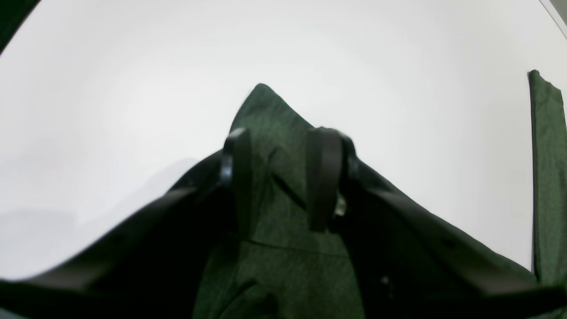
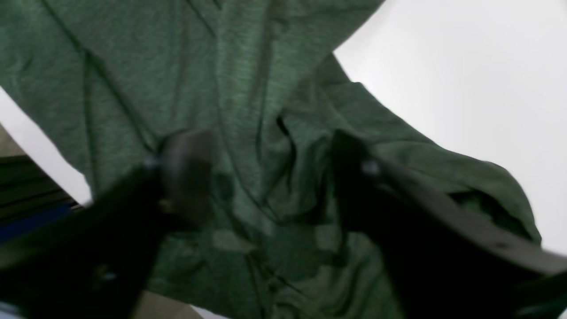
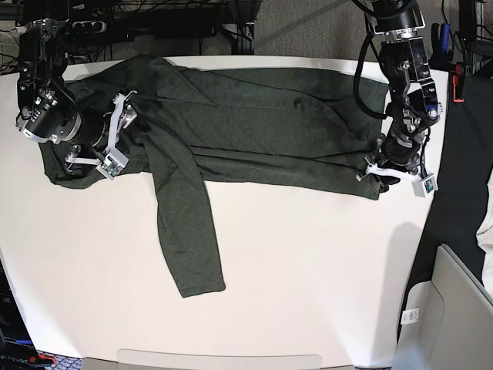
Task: Fold the T-shirt properly
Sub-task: 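Grasp the sleeve cuff with the right gripper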
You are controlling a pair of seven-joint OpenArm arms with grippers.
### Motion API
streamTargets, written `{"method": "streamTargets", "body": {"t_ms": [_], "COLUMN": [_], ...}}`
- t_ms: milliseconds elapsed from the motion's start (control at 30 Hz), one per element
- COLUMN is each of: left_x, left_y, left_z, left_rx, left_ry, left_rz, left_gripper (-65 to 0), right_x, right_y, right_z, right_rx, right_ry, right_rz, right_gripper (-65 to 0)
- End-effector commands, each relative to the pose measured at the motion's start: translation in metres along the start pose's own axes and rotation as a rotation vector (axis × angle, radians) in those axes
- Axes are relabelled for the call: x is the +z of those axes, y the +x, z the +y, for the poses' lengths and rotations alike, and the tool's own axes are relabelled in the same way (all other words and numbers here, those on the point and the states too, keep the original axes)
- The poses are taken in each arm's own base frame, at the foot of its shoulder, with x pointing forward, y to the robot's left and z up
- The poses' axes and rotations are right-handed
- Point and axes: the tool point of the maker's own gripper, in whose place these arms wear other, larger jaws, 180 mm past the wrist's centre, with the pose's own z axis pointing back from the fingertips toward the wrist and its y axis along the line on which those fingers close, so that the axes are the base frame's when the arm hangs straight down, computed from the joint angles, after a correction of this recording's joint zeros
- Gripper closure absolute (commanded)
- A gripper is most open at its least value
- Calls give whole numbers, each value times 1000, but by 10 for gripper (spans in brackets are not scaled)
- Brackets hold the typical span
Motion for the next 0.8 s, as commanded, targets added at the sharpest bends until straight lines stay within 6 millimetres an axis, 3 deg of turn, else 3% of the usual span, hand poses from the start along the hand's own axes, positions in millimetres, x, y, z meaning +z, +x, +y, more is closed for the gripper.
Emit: {"method": "streamTargets", "body": {"t_ms": [0, 67, 200, 433, 600, 767], "left_x": [2, 2, 2, 2, 4, 5], "left_y": [16, 16, 16, 16, 8, 4], "left_z": [-6, -6, -6, -6, -2, 3], "left_rx": [-13, -14, -14, -14, -17, -15], "left_ry": [-18, -19, -19, -19, -12, -3], "left_rz": [-50, -49, -49, -49, -34, -29], "left_gripper": [-207, -207, -207, -207, -207, -207], "right_x": [8, 9, 0, -47, -74, -98], "right_y": [19, 34, 60, 95, 123, 135], "right_z": [-11, -16, -45, -86, -98, -101], "right_rx": [29, 31, -53, -163, -171, -179], "right_ry": [-27, -43, -94, -161, -196, -191], "right_rz": [-57, -109, -240, -227, -226, -213], "right_gripper": [-526, -577, -583, -583, -582, -580]}}
